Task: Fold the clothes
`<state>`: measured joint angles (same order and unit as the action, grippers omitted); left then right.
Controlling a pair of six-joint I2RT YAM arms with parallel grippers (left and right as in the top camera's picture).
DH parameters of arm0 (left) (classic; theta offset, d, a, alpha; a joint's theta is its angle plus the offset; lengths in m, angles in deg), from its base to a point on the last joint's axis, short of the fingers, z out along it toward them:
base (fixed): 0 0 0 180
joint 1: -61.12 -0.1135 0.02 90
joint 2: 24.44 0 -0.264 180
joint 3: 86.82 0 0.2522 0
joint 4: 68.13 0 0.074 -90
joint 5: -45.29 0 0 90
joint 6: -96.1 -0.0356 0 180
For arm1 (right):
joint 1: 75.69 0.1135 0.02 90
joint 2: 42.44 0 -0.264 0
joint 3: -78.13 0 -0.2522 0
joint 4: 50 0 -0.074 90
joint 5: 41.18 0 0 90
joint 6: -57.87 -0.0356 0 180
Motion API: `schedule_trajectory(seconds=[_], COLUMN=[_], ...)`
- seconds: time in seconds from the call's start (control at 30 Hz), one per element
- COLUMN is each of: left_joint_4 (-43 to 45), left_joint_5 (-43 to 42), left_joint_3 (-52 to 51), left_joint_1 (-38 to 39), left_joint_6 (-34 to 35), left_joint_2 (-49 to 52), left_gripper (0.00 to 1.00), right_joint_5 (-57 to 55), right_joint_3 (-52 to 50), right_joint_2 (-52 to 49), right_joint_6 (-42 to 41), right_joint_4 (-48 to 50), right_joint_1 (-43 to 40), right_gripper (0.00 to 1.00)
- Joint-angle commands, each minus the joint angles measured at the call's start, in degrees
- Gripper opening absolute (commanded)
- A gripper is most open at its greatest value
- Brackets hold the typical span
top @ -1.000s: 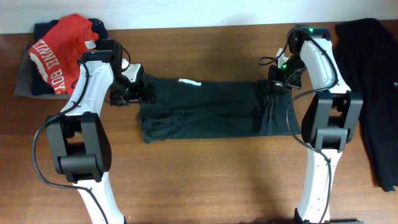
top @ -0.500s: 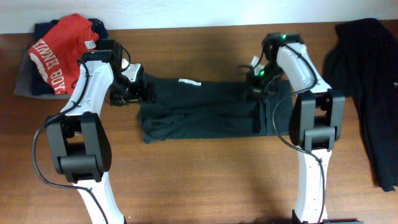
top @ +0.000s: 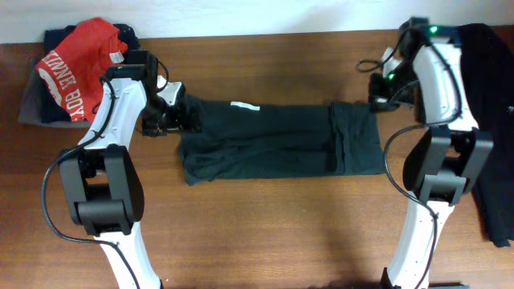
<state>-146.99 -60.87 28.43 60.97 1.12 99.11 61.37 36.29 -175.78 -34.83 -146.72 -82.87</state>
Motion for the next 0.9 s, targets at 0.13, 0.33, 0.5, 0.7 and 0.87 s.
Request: schedule_trajectory(seconds=[0.13, 0.33, 0.5, 0.7, 0.87], left_joint_4=[0.0, 0.0, 0.0, 0.0, 0.0], left_joint_5=[-1.0, -1.0, -1.0, -1.0, -1.0], left_joint_3=[1.2, 1.2, 1.2, 1.2, 1.2], left_joint_1=[-0.4, -0.4, -0.4, -0.4, -0.4], left_joint_6=[-1.1, -1.1, -1.1, -1.1, -1.1], left_joint_2=[-0.3, -0.3, -0.3, -0.3, -0.3], left_gripper=[0.99, 0.99, 0.99, 0.99, 0.99], right_joint_5=[6.0, 8.9, 8.9, 8.6, 6.7], right_joint_3=[-14.0, -17.7, -18.0, -17.9, -13.0], right_joint_2=[-0.3, -0.3, -0.3, -0.3, 1.1], right_joint_6=[0.6, 0.6, 0.5, 0.3, 0.4], right_joint_4=[6.3, 8.3, 9.6, 9.9, 6.6], right_joint_1=[2.6, 5.2, 8.7, 10.9, 8.4], right_gripper=[0.04, 0.04, 0.04, 0.04, 0.04])
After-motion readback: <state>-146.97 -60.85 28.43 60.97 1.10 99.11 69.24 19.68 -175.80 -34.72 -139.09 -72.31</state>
